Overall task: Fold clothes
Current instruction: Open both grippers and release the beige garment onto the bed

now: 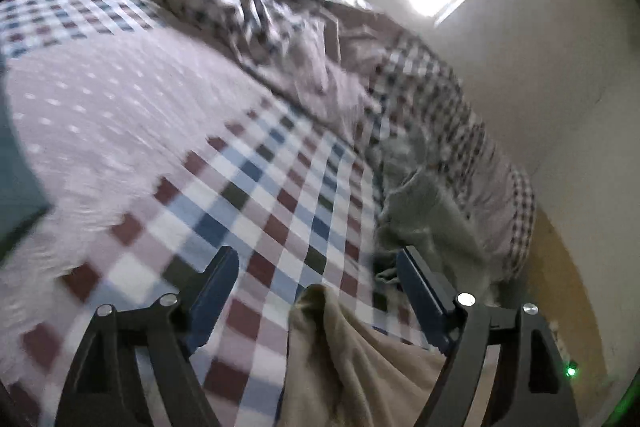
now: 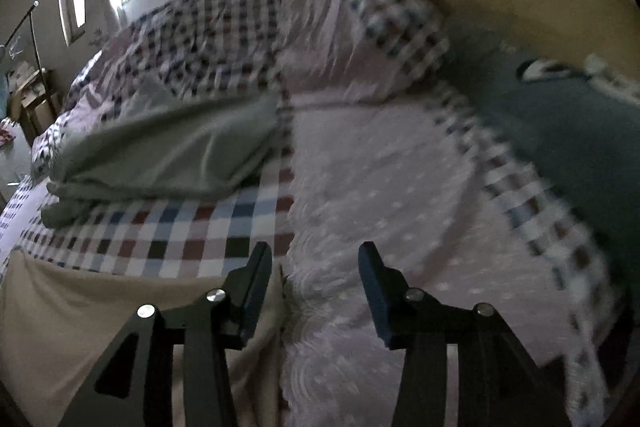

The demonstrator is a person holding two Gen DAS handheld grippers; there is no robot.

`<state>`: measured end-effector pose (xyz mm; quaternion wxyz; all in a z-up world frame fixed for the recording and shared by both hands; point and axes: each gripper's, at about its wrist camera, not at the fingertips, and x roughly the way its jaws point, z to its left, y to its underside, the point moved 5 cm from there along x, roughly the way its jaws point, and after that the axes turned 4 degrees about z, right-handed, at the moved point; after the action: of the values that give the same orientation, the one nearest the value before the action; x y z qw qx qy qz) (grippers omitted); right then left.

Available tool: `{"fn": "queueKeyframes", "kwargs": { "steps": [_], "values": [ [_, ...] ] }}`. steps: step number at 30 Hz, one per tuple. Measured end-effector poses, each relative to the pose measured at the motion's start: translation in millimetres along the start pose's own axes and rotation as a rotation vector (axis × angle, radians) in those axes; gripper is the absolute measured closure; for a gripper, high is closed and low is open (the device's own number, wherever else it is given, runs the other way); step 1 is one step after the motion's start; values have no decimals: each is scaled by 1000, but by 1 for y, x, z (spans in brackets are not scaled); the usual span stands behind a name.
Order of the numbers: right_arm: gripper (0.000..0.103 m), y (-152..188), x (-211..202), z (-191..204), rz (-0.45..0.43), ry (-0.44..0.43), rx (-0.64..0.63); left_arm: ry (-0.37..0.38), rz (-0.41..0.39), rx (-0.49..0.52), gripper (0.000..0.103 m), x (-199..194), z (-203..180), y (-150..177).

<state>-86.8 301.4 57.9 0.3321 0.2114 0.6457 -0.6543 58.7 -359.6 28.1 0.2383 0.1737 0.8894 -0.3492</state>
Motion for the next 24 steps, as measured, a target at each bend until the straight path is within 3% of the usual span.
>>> {"fn": "queueKeyframes", "kwargs": {
  "steps": [6,10,17,21,24],
  "values": [
    [50,31,-65,40,-53,-84,-21,-16,20,3,18,-51,11,33],
    [48,75,-100,89,-29,-159,-108,-6,121,2,18,-67,12,85],
    [48,153,-123,164,62,-264,-289,43,303,76,18,-91,-16,186],
    [47,178,-138,165,107,-402,-194,34,359,115,18,-102,-29,227],
    [46,191,-143,151,147,-474,-83,-9,345,107,18,-114,-26,241]
  ]
}}
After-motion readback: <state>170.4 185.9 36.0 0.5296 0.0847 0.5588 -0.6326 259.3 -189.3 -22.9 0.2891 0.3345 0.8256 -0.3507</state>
